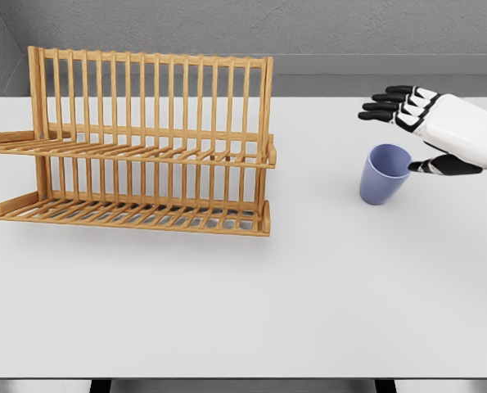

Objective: Right arm put cup on second shelf

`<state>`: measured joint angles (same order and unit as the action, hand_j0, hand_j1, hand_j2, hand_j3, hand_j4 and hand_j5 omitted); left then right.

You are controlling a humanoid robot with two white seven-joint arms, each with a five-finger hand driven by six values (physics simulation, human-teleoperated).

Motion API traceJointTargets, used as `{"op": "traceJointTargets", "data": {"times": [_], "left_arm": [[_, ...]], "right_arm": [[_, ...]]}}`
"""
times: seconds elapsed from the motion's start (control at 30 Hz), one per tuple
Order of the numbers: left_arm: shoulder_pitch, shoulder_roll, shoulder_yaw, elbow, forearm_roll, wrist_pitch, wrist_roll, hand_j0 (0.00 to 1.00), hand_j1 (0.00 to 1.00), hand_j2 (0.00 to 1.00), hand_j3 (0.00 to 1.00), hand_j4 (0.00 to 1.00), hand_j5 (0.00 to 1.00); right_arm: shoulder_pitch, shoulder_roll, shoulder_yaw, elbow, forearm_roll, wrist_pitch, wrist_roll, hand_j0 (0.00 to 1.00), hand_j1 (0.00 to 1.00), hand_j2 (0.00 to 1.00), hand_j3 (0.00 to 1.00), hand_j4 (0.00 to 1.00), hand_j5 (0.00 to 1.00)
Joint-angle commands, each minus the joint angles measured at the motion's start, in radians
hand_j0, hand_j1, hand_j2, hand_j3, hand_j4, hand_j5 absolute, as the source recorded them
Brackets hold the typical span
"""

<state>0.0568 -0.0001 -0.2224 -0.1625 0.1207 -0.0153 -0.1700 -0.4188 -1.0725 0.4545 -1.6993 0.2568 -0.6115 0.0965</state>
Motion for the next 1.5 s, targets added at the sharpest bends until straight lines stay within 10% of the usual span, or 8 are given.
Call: {"op": "traceJointTargets", "data": {"times": [0.0,0.2,0.3,0.47,0.6,0.8,1.47], "left_arm": [[0.0,0.0,0.0,0.0,0.0,0.0,0.0,1.0,1.0,1.0,1.0,1.0,1.0],[0.0,0.0,0.0,0.0,0.0,0.0,0.0,1.0,1.0,1.0,1.0,1.0,1.0],[0.0,0.0,0.0,0.0,0.0,0.0,0.0,1.0,1.0,1.0,1.0,1.0,1.0],[0.0,0.0,0.0,0.0,0.0,0.0,0.0,1.0,1.0,1.0,1.0,1.0,1.0],[0.0,0.0,0.0,0.0,0.0,0.0,0.0,1.0,1.0,1.0,1.0,1.0,1.0],[0.0,0.0,0.0,0.0,0.0,0.0,0.0,1.0,1.0,1.0,1.0,1.0,1.0],[0.0,0.0,0.0,0.0,0.0,0.0,0.0,1.0,1.0,1.0,1.0,1.0,1.0]], "right_arm": [[0.002,-0.007,0.001,-0.003,-0.016,0.001,-0.003,1.0,1.0,1.0,1.0,1.0,1.0],[0.035,-0.033,0.003,0.075,-0.07,0.001,-0.017,1.0,1.0,1.0,1.0,1.0,1.0],[-0.009,-0.023,-0.002,0.102,-0.065,0.018,0.333,1.0,1.0,1.0,1.0,1.0,1.0],[-0.075,0.034,0.003,0.326,-0.068,0.019,0.374,1.0,1.0,1.0,1.0,1.0,1.0],[-0.189,0.086,0.033,0.323,-0.065,0.019,0.514,1.0,1.0,1.0,1.0,1.0,1.0],[-0.379,0.178,0.251,0.409,-0.067,0.019,0.514,1.0,1.0,1.0,1.0,1.0,1.0],[-0.396,0.215,0.32,0.498,-0.063,0.019,0.514,1.0,1.0,1.0,1.0,1.0,1.0]]}}
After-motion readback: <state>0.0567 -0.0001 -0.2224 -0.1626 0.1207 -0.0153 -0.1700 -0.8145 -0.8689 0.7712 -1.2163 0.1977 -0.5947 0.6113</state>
